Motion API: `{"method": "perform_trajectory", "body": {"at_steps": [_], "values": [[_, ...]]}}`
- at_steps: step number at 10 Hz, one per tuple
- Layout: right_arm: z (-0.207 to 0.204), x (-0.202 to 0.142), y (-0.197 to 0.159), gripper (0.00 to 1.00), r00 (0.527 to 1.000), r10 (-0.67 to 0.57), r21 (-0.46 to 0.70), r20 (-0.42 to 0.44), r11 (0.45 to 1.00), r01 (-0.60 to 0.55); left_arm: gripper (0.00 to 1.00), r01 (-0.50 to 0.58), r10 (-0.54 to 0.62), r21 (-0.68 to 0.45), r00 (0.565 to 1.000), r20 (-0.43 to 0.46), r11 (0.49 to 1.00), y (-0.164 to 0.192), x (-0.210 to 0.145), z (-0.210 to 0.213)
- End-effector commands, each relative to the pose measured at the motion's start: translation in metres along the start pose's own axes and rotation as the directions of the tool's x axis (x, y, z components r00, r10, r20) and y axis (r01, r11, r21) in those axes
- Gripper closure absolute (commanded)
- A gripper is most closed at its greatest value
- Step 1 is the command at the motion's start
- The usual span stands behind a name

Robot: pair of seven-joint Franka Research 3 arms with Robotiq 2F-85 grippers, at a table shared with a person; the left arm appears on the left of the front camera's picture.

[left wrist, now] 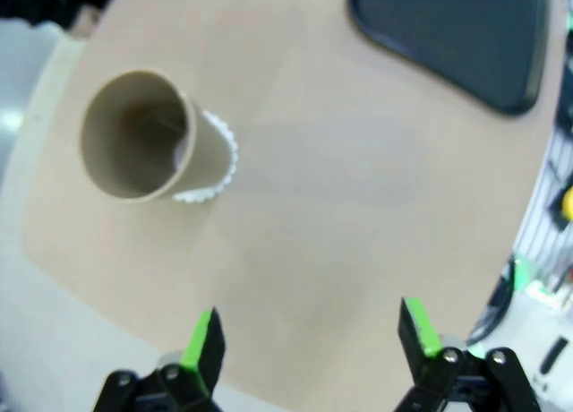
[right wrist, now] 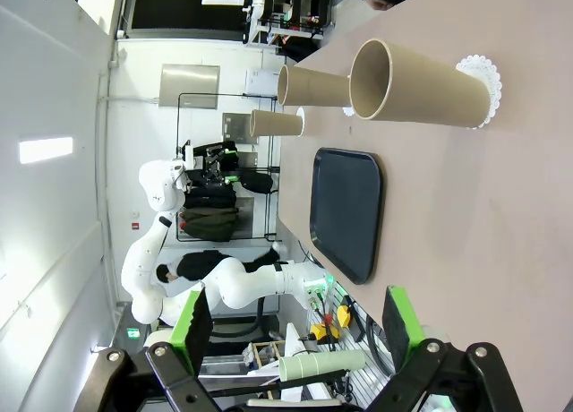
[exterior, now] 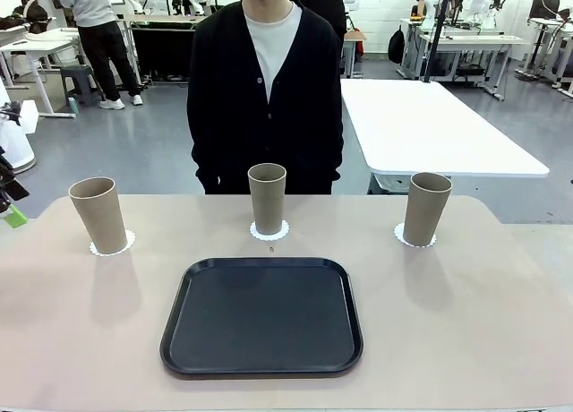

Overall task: Place coasters on the table and set cups on them.
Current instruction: Take one Reusable plastic cup from the Flat Tray and place it on a coaster set by the human.

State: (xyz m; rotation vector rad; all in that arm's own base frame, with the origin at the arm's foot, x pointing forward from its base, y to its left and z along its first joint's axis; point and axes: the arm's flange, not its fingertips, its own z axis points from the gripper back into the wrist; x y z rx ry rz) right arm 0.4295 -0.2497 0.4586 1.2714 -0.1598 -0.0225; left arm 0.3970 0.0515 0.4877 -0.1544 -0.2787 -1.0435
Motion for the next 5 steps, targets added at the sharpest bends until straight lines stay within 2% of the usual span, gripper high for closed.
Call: {"method": "perform_trajectory", "body": {"at_steps": [1, 2, 3, 4, 5], "values": [[-0.001, 0.001, 0.001, 0.00, 1.000, 0.002, 0.001, 0.002, 1.000, -0.002, 0.00, -0.350, 0.345, -0.012, 0.917, 0.200, 0.937, -0.021, -0.002, -0.013], [-0.001, 0.001, 0.001, 0.00, 1.000, 0.002, 0.001, 0.002, 1.000, -0.002, 0.00, -0.497, 0.483, -0.001, 0.845, 0.230, 0.868, -0.033, -0.006, -0.017], [-0.001, 0.001, 0.001, 0.00, 1.000, 0.002, 0.001, 0.002, 1.000, -0.002, 0.00, -0.566, 0.553, 0.017, 0.811, 0.193, 0.824, -0.046, -0.009, -0.022], [-0.001, 0.001, 0.001, 0.00, 1.000, 0.002, 0.001, 0.002, 1.000, -0.002, 0.00, -0.604, 0.604, -0.042, 0.785, 0.142, 0.796, -0.056, -0.010, -0.025], [-0.001, 0.001, 0.001, 0.00, 1.000, 0.002, 0.001, 0.002, 1.000, -0.002, 0.00, -0.599, 0.611, -0.124, 0.783, 0.117, 0.791, -0.065, -0.013, -0.024]]}}
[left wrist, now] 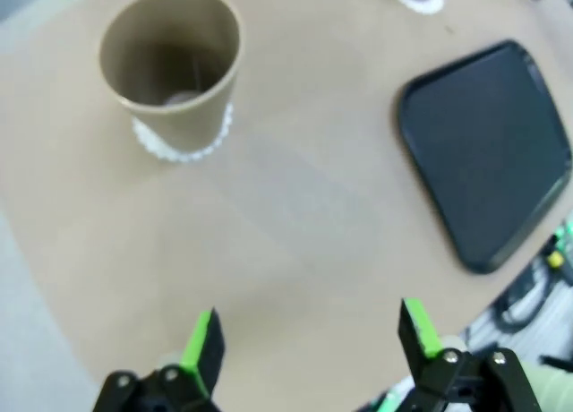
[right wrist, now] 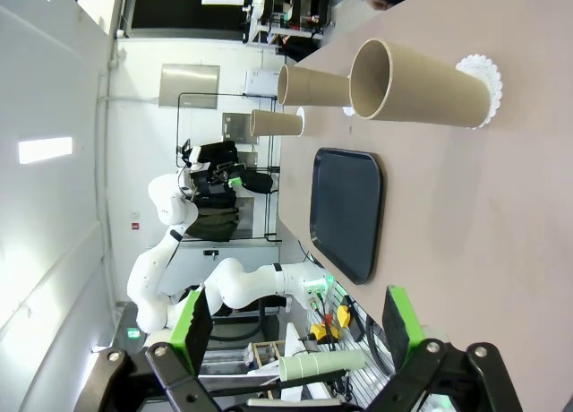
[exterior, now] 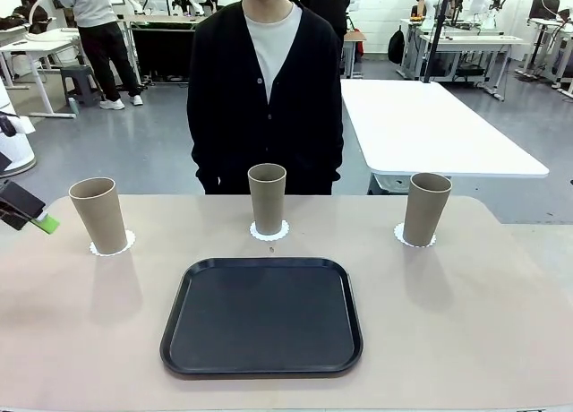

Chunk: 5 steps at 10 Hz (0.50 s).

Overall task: Place coasters on the table and set cups on them.
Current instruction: Take one Reusable plastic cup from the Flat Tray and place it on a coaster set by the human.

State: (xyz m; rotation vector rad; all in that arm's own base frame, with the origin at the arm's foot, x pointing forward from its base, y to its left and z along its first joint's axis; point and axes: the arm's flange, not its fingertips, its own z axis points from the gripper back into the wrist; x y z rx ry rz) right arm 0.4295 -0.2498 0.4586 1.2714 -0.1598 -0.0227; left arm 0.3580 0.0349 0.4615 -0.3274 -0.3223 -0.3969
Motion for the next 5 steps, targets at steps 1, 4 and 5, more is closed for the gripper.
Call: {"method": "perform_trajectory", "body": {"at_steps": [1, 4, 5], "values": [[-0.001, 0.001, 0.001, 0.00, 1.000, 0.002, 0.001, 0.002, 1.000, -0.002, 0.00, -0.025, 0.023, -0.230, 1.000, -0.015, 0.973, -0.014, -0.014, 0.011], [-0.001, 0.001, 0.001, 0.00, 1.000, 0.002, 0.001, 0.002, 1.000, -0.002, 0.00, -0.045, 0.188, -0.733, 0.976, 0.114, 0.679, 0.032, -0.027, 0.047], [-0.001, 0.001, 0.001, 0.00, 1.000, 0.002, 0.001, 0.002, 1.000, -0.002, 0.00, -0.047, 0.264, -0.816, 0.956, 0.131, 0.576, 0.057, -0.034, 0.054]]}}
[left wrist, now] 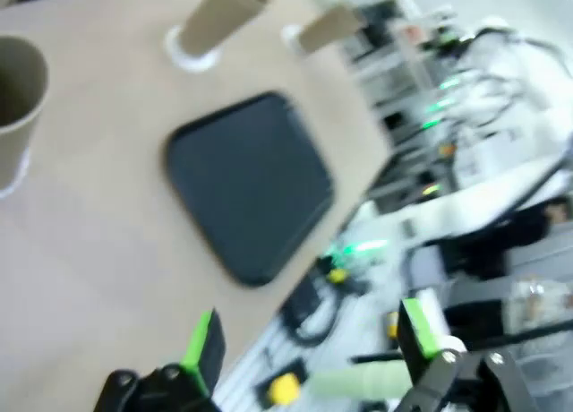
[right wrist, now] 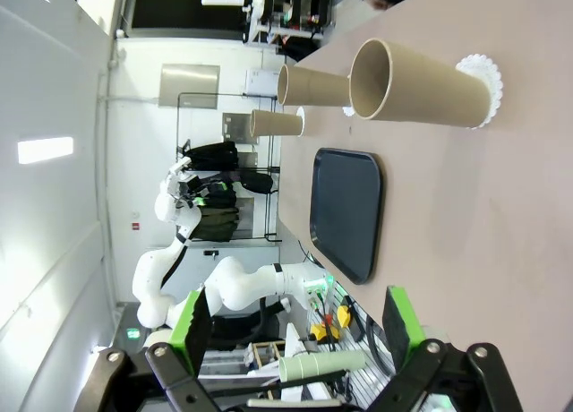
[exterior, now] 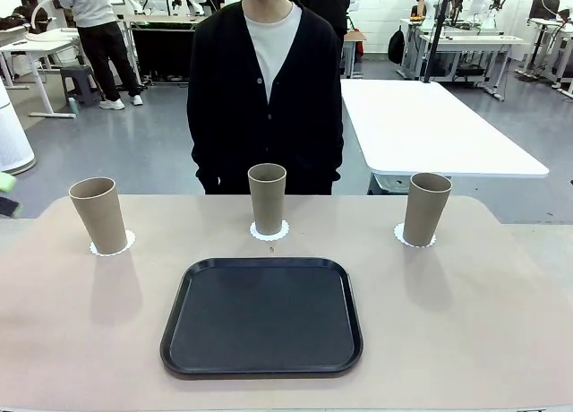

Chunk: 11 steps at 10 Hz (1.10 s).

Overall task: Place coasters on the table and set cups on them.
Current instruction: Take one Reusable plastic cup from the Flat Tray and place it on a coaster set by the human.

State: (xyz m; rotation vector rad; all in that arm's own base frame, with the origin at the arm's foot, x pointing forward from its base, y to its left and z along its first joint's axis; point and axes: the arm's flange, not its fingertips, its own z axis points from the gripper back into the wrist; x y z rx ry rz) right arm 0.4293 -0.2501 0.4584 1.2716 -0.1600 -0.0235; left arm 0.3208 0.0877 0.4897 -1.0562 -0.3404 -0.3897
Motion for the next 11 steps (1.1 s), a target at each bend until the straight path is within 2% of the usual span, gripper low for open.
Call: {"method": "perform_trajectory", "body": {"at_steps": [1, 3, 7, 9, 10, 11], "values": [[-0.001, 0.001, 0.001, 0.00, 1.000, 0.003, 0.001, 0.002, 1.000, -0.003, 0.00, -0.095, 0.137, -0.318, 0.984, 0.113, 0.943, 0.038, 0.007, 0.035], [-0.001, 0.001, 0.001, 0.00, 1.000, 0.003, 0.001, 0.002, 1.000, -0.003, 0.00, -0.152, 0.205, -0.421, 0.975, 0.085, 0.894, 0.071, 0.001, 0.060], [-0.001, 0.001, 0.001, 0.00, 1.000, 0.003, 0.001, 0.002, 1.000, -0.003, 0.00, -0.173, 0.226, -0.390, 0.970, 0.095, 0.905, 0.111, 0.001, 0.095], [-0.001, 0.001, 0.001, 0.00, 1.000, 0.003, 0.001, 0.002, 1.000, -0.003, 0.00, -0.118, 0.157, -0.353, 0.984, 0.083, 0.928, 0.111, -0.002, 0.098], [-0.001, 0.001, 0.001, 0.00, 1.000, 0.003, 0.001, 0.002, 1.000, -0.003, 0.00, -0.200, 0.251, -0.394, 0.965, 0.082, 0.897, 0.116, -0.001, 0.093], [-0.001, 0.001, 0.001, 0.00, 1.000, 0.003, 0.001, 0.002, 1.000, -0.003, 0.00, -0.200, 0.251, -0.394, 0.965, 0.082, 0.897, 0.116, -0.001, 0.093]]}}
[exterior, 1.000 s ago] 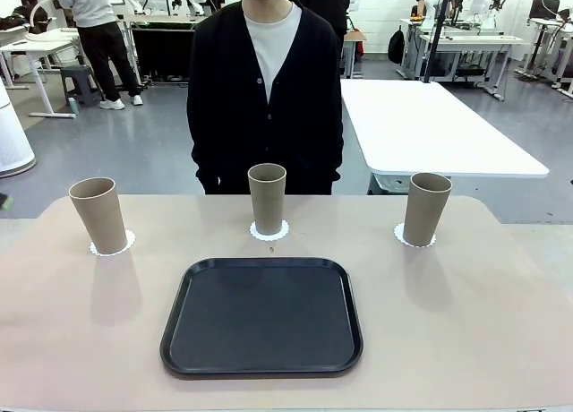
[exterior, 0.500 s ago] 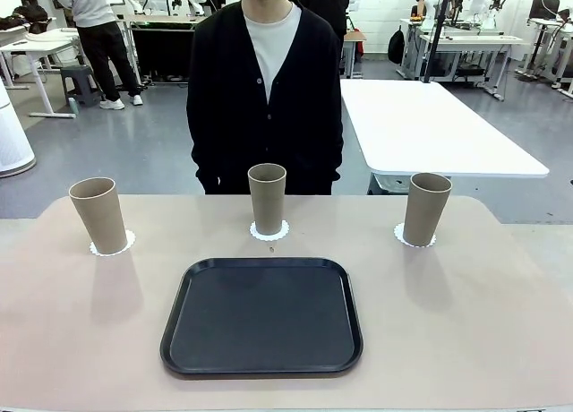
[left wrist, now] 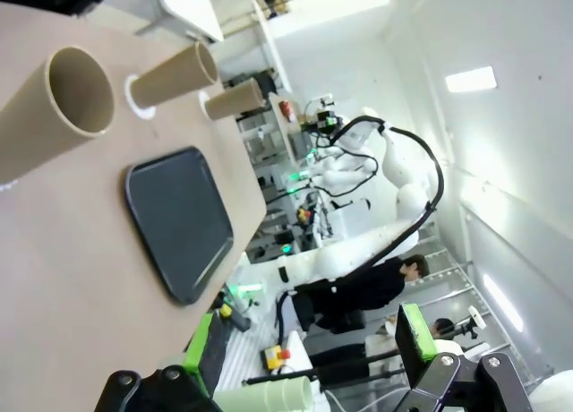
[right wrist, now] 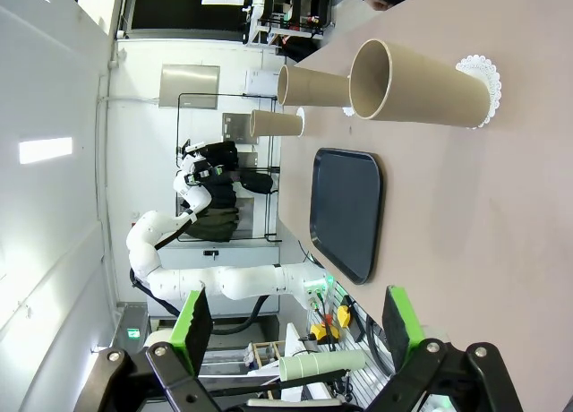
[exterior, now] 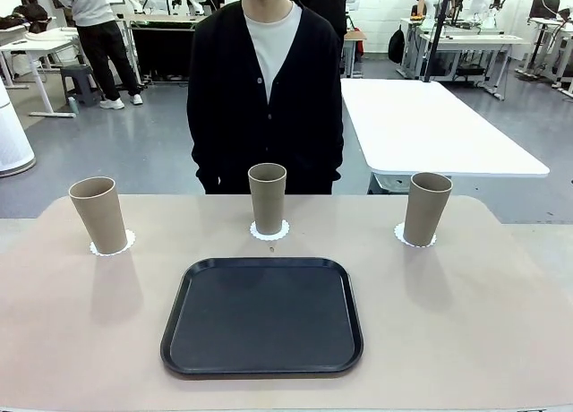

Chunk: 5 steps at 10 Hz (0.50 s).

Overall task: Place coasters on the table and set cups on them.
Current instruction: Take one Reusable plastic cup from the Flat Tray and place it on a coaster set by the human.

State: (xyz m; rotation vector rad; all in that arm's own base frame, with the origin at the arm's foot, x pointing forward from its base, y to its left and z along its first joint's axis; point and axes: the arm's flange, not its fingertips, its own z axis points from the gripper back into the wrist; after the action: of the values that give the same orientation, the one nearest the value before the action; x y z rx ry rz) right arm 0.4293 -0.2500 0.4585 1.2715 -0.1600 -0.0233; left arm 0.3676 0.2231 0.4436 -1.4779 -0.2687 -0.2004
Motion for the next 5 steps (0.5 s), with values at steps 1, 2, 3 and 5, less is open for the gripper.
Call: {"method": "perform_trajectory", "body": {"at_steps": [1, 2, 3, 5], "values": [[-0.0010, 0.0007, 0.0009, 0.00, 1.000, 0.002, 0.001, 0.002, 1.000, -0.002, 0.00, -0.022, 0.022, -0.014, 1.000, 0.008, 1.000, 0.0007, -0.0019, -0.0023], [-0.0010, 0.0007, 0.0009, 0.00, 1.000, 0.002, 0.001, 0.002, 1.000, -0.002, 0.00, -0.022, 0.022, -0.014, 1.000, 0.008, 1.000, 0.0007, -0.0019, -0.0023], [-0.0010, 0.0007, 0.0009, 0.00, 1.000, 0.002, 0.001, 0.002, 1.000, -0.002, 0.00, -0.022, 0.022, -0.014, 1.000, 0.008, 1.000, 0.0007, -0.0019, -0.0023], [-0.0010, 0.0007, 0.0009, 0.00, 1.000, 0.002, 0.001, 0.002, 1.000, -0.002, 0.00, -0.022, 0.022, -0.014, 1.000, 0.008, 1.000, 0.0007, -0.0019, -0.0023]]}}
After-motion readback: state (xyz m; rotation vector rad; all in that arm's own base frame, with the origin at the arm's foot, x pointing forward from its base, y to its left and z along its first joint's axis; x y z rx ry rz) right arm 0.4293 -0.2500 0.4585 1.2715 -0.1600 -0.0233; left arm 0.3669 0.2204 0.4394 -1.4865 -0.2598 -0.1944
